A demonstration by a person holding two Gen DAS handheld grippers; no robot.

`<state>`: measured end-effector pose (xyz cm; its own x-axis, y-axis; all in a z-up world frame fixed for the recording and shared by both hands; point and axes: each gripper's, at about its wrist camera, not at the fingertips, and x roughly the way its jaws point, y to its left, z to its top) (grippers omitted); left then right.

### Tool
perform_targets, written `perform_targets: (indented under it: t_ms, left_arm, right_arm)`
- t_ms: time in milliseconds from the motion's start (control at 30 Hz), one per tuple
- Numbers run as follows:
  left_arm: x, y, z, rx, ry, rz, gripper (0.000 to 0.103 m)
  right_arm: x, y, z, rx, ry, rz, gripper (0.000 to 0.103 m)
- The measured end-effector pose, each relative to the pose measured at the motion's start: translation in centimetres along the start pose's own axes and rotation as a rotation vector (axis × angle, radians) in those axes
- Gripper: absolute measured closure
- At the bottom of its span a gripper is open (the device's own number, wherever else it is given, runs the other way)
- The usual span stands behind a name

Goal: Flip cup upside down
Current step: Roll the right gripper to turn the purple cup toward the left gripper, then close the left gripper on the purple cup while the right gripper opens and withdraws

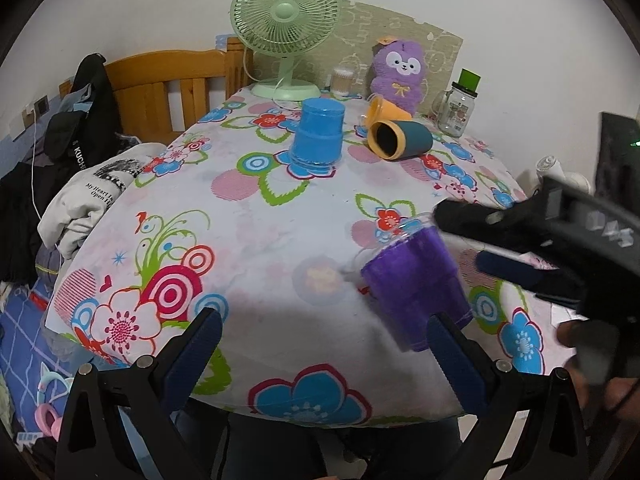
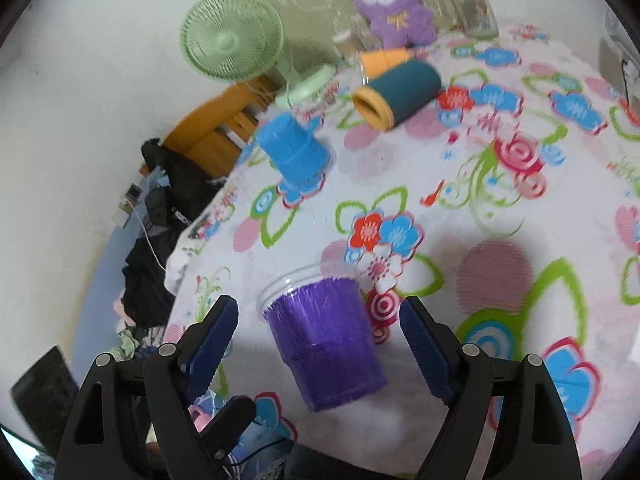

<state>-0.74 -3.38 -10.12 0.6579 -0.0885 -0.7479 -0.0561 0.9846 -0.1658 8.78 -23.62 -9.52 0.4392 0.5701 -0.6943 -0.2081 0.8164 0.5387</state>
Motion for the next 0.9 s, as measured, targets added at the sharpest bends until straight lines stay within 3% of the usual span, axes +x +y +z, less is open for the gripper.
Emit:
perform_targets:
  t_ms: [100,333,633,900]
  left_arm:
    - [0.0,-0.9,0.2,0.018,-0.003,-0.009,0.000]
    - [0.2,-2.7,1.0,0.037,-0.009,-0.040,0.000]
    - [2.9,-4.5,1.4,-0.021,0.034,-0.090,0.000]
    - [5.1,-5.7,0.0,-0.027,0.062,-0.066,0.000]
  right_arm:
    - [-2.5,-0.5,0.2,-0.014,-0.058,-0.012,0.009]
    - [-6.1,-3.2,0.1,-0.003,-0.132,-0.054,0.009]
    - [-7.3,-7.2,-1.9,0.065,-0.126,-0.094,0.009]
    - [-6.8,-8.6,-3.2,0.062,-0.084,-0.108,0.009]
